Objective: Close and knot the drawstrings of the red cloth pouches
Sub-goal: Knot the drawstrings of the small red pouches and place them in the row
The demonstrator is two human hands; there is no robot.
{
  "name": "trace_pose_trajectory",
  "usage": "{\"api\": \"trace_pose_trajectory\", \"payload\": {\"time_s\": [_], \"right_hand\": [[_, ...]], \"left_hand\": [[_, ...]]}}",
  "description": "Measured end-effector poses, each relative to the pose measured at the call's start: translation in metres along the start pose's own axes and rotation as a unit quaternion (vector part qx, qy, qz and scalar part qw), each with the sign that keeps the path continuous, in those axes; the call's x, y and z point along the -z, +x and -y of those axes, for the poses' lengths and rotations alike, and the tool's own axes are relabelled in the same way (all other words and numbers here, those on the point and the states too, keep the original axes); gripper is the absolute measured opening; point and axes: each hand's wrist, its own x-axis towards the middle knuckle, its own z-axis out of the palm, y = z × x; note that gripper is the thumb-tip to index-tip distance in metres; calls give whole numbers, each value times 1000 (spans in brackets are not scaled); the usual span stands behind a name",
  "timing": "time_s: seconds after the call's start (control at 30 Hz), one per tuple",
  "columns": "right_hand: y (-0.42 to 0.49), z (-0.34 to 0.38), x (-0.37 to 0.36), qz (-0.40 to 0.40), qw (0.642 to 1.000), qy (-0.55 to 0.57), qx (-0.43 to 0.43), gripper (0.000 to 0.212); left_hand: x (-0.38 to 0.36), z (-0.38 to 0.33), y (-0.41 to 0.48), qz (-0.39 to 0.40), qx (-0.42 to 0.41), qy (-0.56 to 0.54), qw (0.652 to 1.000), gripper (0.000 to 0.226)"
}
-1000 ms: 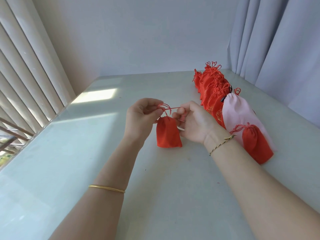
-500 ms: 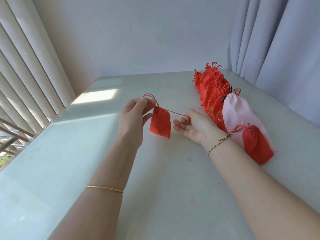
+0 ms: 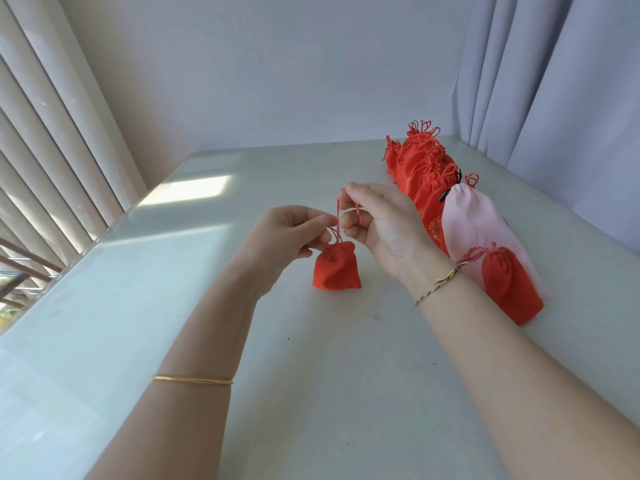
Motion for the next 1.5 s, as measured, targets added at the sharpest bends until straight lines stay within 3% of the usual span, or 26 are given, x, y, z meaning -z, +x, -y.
{"api": "trace_pose_trajectory", "payload": {"time_s": [0.2, 0.37, 0.63, 0.77, 0.93, 1.1, 1.3, 1.5], "right_hand": [[-3, 0, -2, 30, 999, -34, -4, 16], [-3, 4, -2, 32, 992, 44, -113, 32], [-6, 2, -2, 34, 980, -143, -137, 19], [-8, 3, -1, 66, 978, -177, -91, 12], [-7, -3, 0, 64, 966, -251, 16, 22], [-4, -8, -3, 44, 927, -354, 114, 23], [-7, -11, -7, 16, 888, -408, 210, 9], [-6, -12, -8, 10, 839, -482, 254, 4]], "left_hand": [[-3, -1, -1, 2, -5, -5, 1000, 15], [-4, 3, 1, -5, 10, -42, 999, 17], [-4, 4, 2, -27, 9, -40, 999, 15], [-2, 4, 3, -51, 5, -32, 998, 10], [-2, 3, 3, -84, 8, -26, 996, 10], [-3, 2, 3, -113, 20, -11, 993, 9], [-3, -1, 0, -125, 20, -10, 992, 16], [0, -6, -1, -109, 47, -50, 992, 10]]}}
